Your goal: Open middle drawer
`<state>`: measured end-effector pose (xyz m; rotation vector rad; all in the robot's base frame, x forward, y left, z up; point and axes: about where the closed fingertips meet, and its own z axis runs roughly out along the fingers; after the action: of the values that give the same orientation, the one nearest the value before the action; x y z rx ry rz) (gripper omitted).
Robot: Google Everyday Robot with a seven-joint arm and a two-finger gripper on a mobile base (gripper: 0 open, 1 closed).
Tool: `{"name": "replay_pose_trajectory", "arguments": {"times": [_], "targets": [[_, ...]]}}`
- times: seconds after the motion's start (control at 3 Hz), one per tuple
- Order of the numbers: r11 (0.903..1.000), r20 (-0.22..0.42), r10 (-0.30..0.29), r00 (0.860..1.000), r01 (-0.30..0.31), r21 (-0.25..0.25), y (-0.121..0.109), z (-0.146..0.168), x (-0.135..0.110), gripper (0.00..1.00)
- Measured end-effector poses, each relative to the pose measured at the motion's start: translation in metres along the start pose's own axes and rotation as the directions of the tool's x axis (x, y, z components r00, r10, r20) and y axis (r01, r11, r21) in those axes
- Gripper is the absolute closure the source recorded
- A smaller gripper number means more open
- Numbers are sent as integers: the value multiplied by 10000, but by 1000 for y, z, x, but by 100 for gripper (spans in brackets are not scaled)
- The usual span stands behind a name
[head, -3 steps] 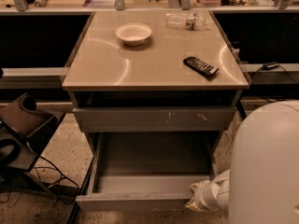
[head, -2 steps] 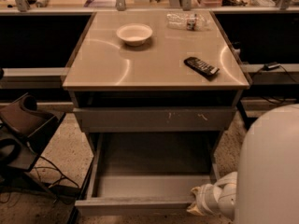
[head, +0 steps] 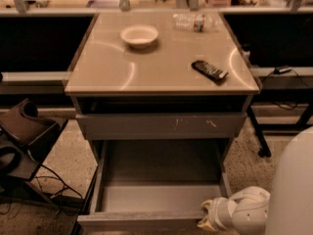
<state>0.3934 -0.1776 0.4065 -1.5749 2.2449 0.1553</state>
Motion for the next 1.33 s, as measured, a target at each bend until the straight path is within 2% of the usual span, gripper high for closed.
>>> {"name": "replay_pose_trajectory", "arguments": {"times": [0.67, 1.0, 1.33], "targets": [[9999, 45, 14, 10000, -14, 112, 3, -4, 5, 100], [9999, 45, 14, 10000, -14, 112, 3, -4, 5, 81], [9999, 45, 13, 10000, -14, 112, 3, -4, 5, 58]]}}
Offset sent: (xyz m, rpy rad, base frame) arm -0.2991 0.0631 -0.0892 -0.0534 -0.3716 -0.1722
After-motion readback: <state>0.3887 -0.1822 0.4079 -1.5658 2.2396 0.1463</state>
